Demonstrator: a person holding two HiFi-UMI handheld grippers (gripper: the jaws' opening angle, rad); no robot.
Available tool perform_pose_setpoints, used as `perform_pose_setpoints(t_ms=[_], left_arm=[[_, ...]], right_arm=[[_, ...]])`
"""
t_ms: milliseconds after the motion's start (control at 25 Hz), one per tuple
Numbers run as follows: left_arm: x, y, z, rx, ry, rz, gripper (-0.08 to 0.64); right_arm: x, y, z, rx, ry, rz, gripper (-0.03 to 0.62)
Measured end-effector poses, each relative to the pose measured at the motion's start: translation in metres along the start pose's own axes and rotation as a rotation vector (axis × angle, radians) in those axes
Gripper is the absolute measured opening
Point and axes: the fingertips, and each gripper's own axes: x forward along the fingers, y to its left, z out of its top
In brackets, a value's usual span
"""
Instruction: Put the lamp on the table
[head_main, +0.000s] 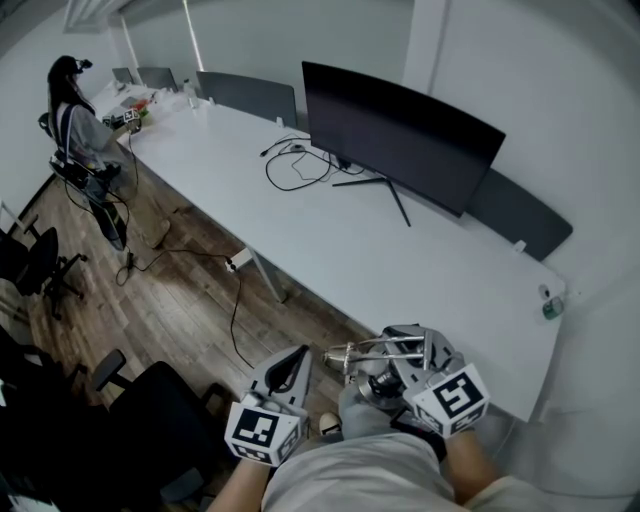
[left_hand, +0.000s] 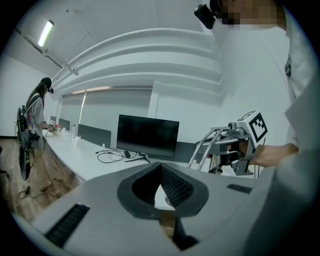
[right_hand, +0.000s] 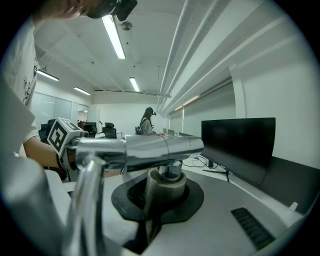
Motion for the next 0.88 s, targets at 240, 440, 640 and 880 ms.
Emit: perform_pose_setpoints(t_ms=[240, 440, 640, 880], left_arm=[[0.019, 0.015, 0.003, -0.002, 0.007, 0.011, 0.002], [0.052, 0.028, 0.007, 0.002, 0.01, 0.009, 0.002], [0.092, 0.042, 0.017, -0.002, 0.026, 0.021, 0.002], [0.14, 0.051, 0.035, 0.012, 0.022, 0.022, 0.002]], right_arm=[[0.02, -0.016, 0.002, 0.01, 0.016, 0.008, 0.029], [0.041, -0.044, 0.006, 0.006, 0.01, 0.018, 0.029], [0.062, -0.081, 0.006, 0.009, 0.017, 0.012, 0.029], [0.083, -0.126, 0.006, 0.006, 0.017, 0.01, 0.029]])
